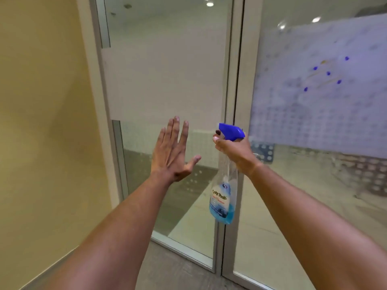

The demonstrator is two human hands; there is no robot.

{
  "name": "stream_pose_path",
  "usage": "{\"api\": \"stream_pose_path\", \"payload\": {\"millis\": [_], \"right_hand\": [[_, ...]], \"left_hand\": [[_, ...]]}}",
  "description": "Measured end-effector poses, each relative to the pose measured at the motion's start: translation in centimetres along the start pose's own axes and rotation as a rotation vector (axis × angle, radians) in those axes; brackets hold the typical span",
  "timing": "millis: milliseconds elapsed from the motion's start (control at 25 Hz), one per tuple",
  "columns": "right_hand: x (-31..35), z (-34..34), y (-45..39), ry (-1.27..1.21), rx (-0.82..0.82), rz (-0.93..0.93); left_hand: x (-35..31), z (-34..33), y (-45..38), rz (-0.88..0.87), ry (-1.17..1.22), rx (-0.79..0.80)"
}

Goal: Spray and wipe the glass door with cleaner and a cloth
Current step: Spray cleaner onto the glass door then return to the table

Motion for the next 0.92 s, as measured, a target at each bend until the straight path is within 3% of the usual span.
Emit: {"api": "stream_pose_path", "payload": {"millis": [600, 920], "right_hand": [[0.8, 15.9, -19.6, 0.194, -0.598, 0.179], [4.0, 21.9, -28.4, 0.220, -0.723, 0.231]], "left_hand": [[-16.7, -17.5, -20.9, -0.260, 0.420, -0.199], [-23.6, -22.4, -29.7, -0.301, 0.473, -0.332]]}}
Point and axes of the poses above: each hand's wrist, its own y-axis away from the middle knuckle, its own z-axis out of the back of the hand, x = y × z, the point moved 5 cm from there along -y, towards the middle knuckle, and after that the axes turned 14 degrees about -x, right-handed, at the moved point
